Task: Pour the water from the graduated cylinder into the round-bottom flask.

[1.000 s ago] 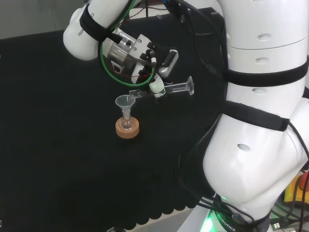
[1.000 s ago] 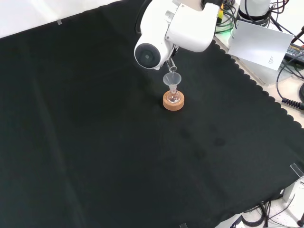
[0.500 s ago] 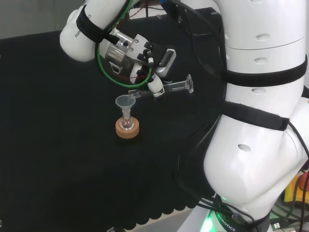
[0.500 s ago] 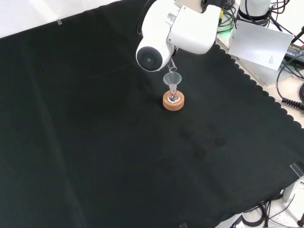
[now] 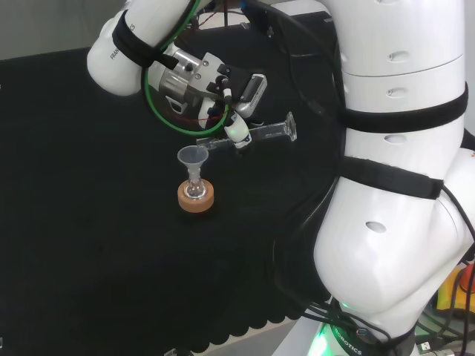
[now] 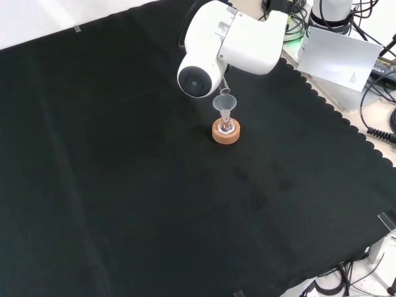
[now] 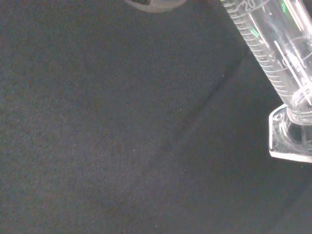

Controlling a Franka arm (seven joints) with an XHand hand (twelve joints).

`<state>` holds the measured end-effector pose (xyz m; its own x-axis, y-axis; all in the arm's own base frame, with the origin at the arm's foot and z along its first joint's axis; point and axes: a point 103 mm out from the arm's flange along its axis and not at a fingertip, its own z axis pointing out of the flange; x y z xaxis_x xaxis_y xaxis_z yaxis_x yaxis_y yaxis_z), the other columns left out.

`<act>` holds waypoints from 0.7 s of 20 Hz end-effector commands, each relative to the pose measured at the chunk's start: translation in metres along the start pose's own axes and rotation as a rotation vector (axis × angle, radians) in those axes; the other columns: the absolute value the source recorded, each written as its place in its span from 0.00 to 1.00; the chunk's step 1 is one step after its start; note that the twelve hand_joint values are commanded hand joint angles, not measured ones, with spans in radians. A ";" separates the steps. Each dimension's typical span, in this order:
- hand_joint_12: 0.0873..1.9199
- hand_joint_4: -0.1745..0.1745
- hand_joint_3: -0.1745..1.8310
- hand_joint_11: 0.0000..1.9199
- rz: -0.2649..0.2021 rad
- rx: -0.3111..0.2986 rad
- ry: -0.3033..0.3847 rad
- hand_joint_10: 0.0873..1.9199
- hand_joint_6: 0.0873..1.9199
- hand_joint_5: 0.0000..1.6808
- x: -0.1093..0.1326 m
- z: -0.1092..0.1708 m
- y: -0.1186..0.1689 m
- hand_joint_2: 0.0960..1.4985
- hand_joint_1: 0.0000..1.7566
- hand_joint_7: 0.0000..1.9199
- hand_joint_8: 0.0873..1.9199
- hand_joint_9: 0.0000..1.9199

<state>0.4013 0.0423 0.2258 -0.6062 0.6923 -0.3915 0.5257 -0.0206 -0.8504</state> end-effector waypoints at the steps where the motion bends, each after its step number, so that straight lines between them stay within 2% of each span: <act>1: 0.34 0.00 0.09 0.68 0.004 0.014 0.001 0.00 0.55 0.55 0.000 0.001 0.001 0.75 0.65 0.66 0.15 0.77; 14: 0.34 0.00 0.09 0.68 0.004 0.028 0.001 0.00 0.55 0.55 0.001 0.002 0.002 0.75 0.65 0.66 0.15 0.77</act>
<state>0.4008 0.0414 0.2247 -0.6033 0.6915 -0.3973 0.5117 -0.0464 -0.8579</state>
